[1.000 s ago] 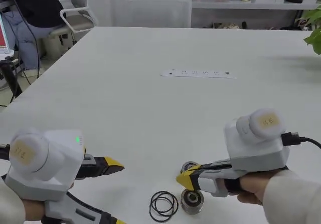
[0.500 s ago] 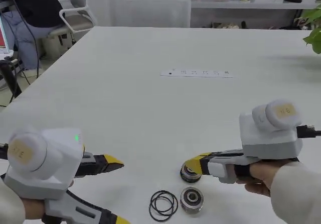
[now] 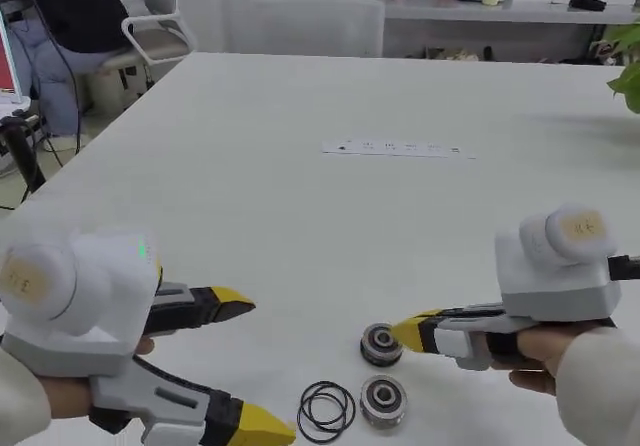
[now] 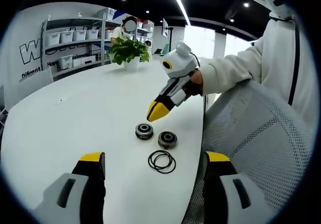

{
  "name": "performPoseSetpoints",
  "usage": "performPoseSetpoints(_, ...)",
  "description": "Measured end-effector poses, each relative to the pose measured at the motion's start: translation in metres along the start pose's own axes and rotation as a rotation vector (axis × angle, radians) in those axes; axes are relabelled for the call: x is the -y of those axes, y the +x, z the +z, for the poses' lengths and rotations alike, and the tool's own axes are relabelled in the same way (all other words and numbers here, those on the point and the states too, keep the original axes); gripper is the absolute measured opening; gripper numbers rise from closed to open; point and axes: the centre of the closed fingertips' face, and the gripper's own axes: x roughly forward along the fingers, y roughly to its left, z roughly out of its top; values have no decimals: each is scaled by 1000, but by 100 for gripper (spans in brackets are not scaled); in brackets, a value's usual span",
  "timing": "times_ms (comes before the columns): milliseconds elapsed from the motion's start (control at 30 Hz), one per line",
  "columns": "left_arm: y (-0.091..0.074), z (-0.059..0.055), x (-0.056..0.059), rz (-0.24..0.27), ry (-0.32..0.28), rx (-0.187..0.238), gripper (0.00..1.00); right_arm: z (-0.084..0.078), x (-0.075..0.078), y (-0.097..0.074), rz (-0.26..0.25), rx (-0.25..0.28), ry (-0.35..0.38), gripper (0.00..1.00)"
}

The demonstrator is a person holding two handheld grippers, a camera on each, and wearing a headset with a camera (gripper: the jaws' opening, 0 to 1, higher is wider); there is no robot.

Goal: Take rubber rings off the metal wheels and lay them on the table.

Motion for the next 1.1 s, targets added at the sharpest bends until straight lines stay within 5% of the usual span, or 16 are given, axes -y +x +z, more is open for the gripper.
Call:
performPoseSetpoints(333,-5,49,-2,-12,85,85,78,-7,7,-1,-13,-27,-22,7)
performPoseSetpoints(700,19,81,-15,-60,173,71,78,-19,8,3,-26,-84,-85,13)
performPoseSetpoints(867,38,81,-20,-65,258,20,73,-21,11,3,-37,-91,-111,18)
performPoseSetpoints(1100,73,73,-18,-91,300,-28,64,-23,11,6,-36,-87,-142,20)
